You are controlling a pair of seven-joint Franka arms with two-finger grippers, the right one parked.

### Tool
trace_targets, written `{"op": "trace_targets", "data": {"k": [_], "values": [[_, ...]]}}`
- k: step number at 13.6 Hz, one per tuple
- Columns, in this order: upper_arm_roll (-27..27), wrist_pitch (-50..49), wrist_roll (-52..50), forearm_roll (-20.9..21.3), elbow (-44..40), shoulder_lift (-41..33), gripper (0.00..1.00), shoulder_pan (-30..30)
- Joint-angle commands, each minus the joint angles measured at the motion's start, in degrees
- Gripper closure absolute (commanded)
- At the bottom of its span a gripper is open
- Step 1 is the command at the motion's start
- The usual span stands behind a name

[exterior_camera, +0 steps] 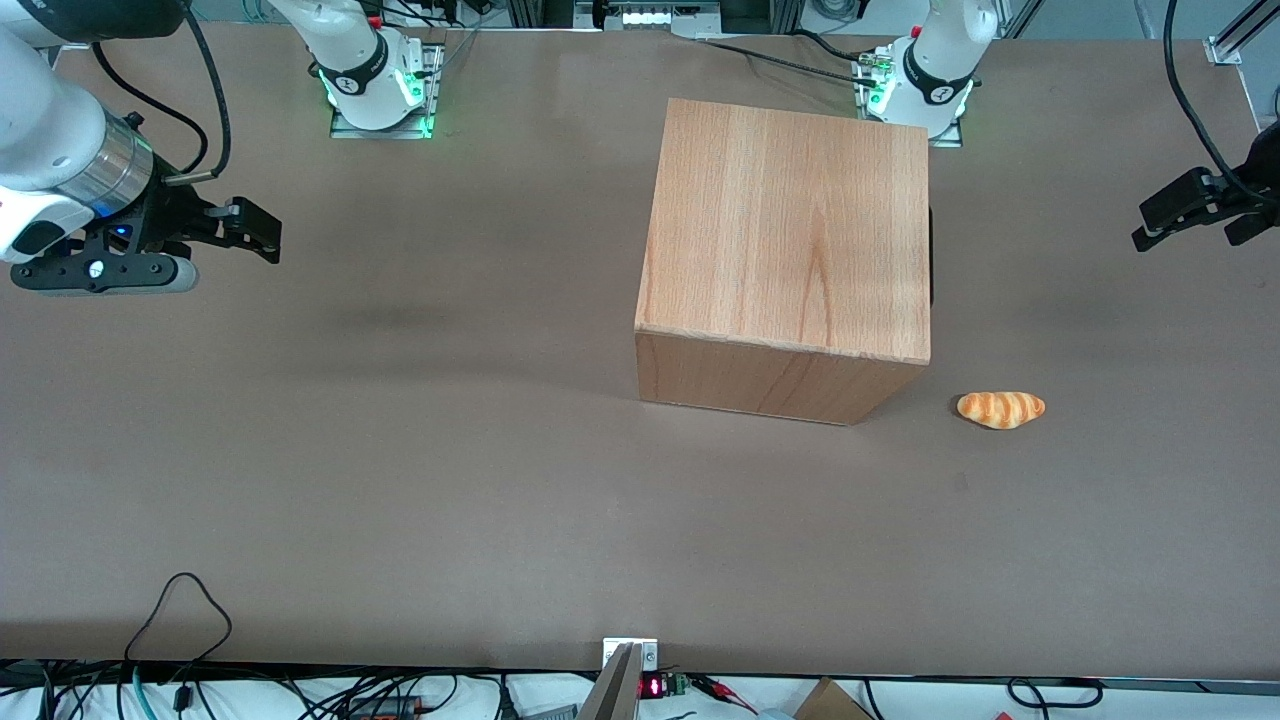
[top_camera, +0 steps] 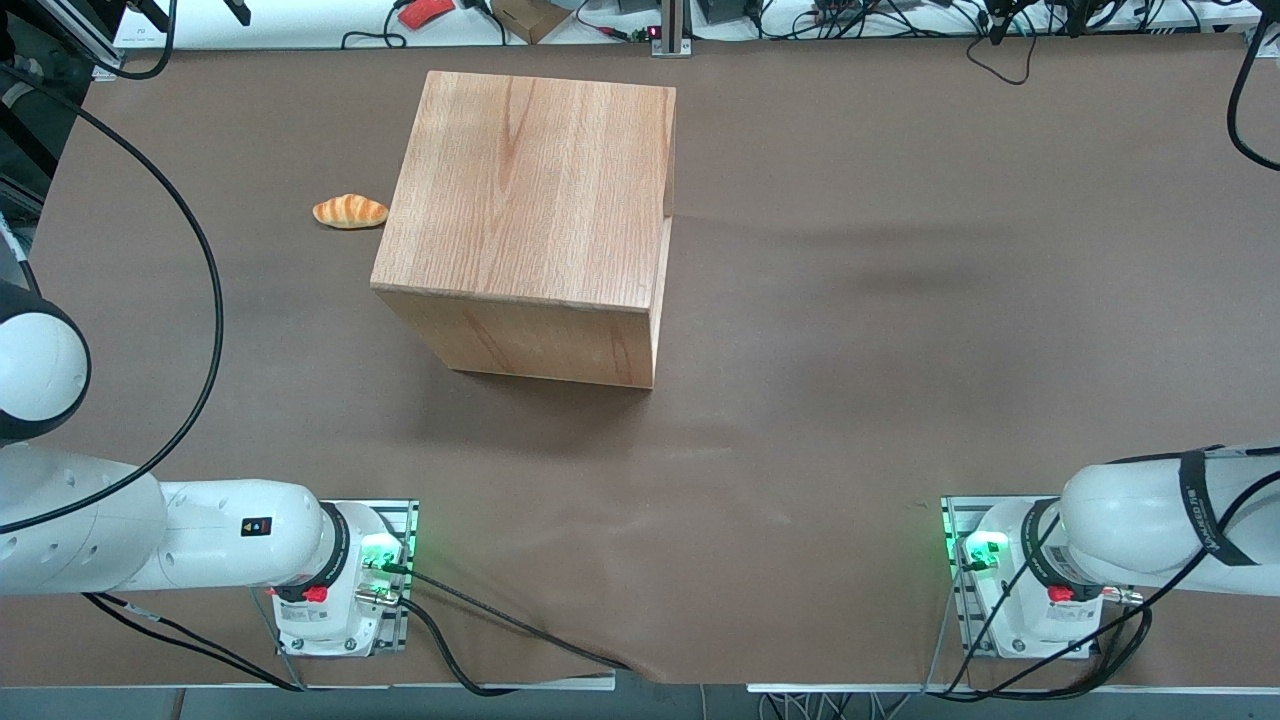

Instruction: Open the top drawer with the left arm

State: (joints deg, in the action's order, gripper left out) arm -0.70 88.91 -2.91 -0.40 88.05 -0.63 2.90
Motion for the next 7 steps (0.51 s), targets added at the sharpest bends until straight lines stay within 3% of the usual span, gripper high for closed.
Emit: {"op": "trace_targets", "data": {"k": [1, 7], "values": [[-0.1, -1.5, 0.4, -0.6, -1.1, 0.6, 0.0, 0.4], [-1.0, -2.4, 0.5, -2.7, 3.3, 1.7, 0.0, -1.1]]}}
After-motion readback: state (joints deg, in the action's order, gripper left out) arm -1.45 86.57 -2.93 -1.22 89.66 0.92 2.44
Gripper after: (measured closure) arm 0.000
